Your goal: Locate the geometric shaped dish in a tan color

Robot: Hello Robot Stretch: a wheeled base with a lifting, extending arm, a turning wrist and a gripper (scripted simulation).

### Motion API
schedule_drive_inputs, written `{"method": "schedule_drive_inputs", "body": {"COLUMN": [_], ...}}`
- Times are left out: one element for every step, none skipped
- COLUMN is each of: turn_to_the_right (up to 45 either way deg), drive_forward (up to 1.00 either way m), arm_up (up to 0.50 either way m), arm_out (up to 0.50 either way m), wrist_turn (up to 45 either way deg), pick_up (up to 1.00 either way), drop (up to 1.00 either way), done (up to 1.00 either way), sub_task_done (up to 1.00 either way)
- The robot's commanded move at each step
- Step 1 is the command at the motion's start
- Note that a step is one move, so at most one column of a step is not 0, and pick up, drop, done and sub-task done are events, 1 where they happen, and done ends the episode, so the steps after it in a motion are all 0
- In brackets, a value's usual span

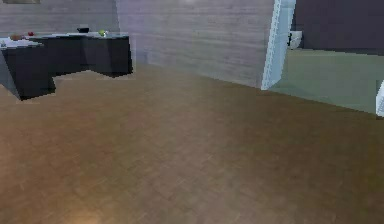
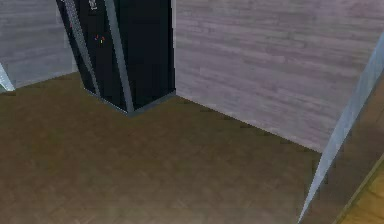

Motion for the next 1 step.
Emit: {"method": "schedule_drive_inputs", "body": {"turn_to_the_right": [0.0], "drive_forward": [0.40], "arm_up": [0.00], "arm_out": [0.00], "wrist_turn": [0.0], "pick_up": [0.00], "drop": [0.00], "done": [0.00], "sub_task_done": [0.00]}}
